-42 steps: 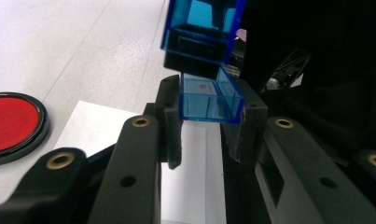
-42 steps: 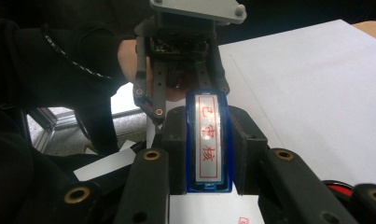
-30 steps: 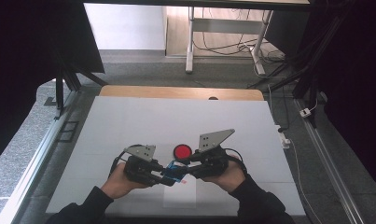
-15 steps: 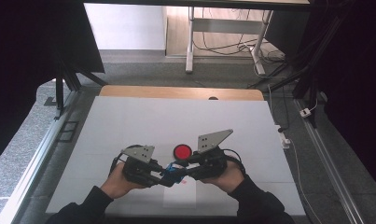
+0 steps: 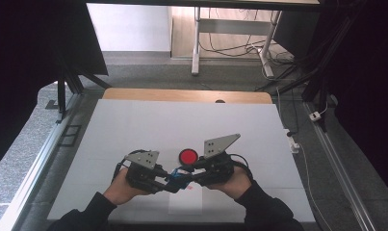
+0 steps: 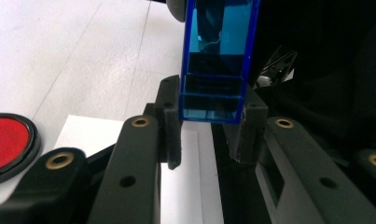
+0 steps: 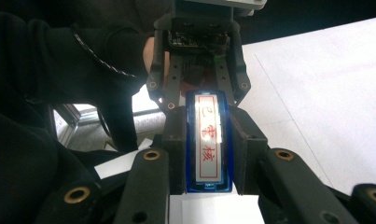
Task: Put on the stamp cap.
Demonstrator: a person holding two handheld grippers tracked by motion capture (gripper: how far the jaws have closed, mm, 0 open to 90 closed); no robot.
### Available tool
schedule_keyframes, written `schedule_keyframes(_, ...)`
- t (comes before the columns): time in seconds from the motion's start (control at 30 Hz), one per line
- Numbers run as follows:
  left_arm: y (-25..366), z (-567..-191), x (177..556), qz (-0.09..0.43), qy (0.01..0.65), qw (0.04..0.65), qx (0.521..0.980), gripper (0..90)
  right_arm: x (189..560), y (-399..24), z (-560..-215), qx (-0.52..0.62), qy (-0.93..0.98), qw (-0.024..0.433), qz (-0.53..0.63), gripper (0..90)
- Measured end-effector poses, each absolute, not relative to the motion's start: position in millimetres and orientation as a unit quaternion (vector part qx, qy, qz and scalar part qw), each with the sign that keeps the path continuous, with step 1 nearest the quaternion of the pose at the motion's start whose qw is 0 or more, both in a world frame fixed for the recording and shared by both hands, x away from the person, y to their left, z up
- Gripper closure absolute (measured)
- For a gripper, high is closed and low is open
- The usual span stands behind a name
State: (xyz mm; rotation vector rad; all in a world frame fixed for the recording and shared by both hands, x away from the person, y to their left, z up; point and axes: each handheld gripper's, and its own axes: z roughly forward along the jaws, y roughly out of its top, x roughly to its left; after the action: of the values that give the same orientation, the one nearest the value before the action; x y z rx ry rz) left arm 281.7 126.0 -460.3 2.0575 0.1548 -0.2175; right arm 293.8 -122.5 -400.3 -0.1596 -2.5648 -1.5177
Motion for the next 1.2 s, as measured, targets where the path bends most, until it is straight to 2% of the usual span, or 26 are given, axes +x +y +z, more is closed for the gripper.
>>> schedule_keyframes(0.47,129,-463,276,-0.054,0.098,0.477,0.872,47.6,294,-124,-401,-0.064,-0.862,0.051,-0.500,70.0)
schedule_keyframes(0.87,148,-462,272,-0.010,0.165,0.459,0.873,35.3,294,-126,-401,-0.071,-0.867,0.030,-0.492,69.9)
schedule_keyframes(1.2,157,-461,263,0.015,0.212,0.443,0.871,19.8,294,-128,-401,-0.083,-0.869,0.015,-0.487,69.9)
